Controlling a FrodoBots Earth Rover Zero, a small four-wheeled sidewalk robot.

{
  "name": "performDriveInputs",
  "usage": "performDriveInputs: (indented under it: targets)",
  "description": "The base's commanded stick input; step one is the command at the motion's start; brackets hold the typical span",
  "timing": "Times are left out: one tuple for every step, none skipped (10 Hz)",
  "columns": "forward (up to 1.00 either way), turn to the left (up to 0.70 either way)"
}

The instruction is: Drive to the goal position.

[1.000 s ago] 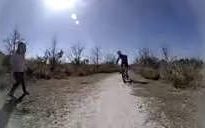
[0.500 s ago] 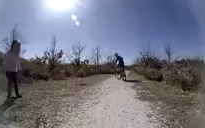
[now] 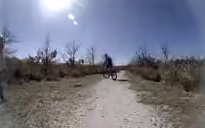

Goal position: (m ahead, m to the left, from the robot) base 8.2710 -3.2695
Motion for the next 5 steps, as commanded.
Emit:
performDriveInputs:
  targets:
    - [0.50,0.00]
    - [0.50,0.00]
    - [0.50,0.00]
    - [0.50,0.00]
    - [0.50,0.00]
